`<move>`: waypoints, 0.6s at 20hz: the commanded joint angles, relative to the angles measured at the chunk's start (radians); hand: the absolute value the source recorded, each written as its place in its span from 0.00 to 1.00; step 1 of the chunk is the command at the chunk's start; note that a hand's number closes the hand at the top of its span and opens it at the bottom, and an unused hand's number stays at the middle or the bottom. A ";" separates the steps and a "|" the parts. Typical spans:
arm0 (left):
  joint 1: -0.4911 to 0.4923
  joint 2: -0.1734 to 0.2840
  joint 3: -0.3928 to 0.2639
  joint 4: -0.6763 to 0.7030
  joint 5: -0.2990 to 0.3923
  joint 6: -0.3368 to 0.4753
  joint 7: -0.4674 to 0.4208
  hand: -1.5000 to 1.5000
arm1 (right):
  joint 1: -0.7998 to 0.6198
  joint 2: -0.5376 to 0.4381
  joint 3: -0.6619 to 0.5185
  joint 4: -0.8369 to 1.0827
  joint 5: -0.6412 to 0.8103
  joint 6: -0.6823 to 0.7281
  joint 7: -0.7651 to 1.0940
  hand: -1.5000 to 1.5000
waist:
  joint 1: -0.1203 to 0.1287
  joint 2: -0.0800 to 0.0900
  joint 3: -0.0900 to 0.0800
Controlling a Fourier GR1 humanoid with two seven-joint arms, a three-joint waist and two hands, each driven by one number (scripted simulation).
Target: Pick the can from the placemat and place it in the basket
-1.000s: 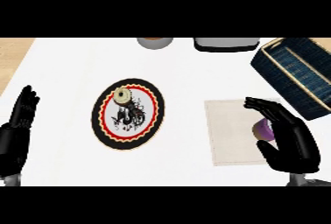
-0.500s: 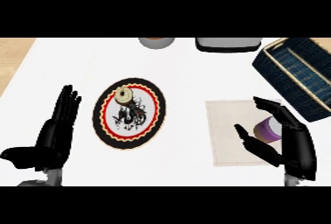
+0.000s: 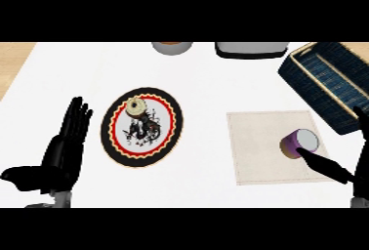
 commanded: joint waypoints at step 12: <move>-0.051 -0.024 -0.019 -0.014 -0.022 0.015 0.051 0.50 | -0.230 -0.245 -0.001 -0.404 -0.227 0.802 0.865 0.00 | 0.032 0.002 0.010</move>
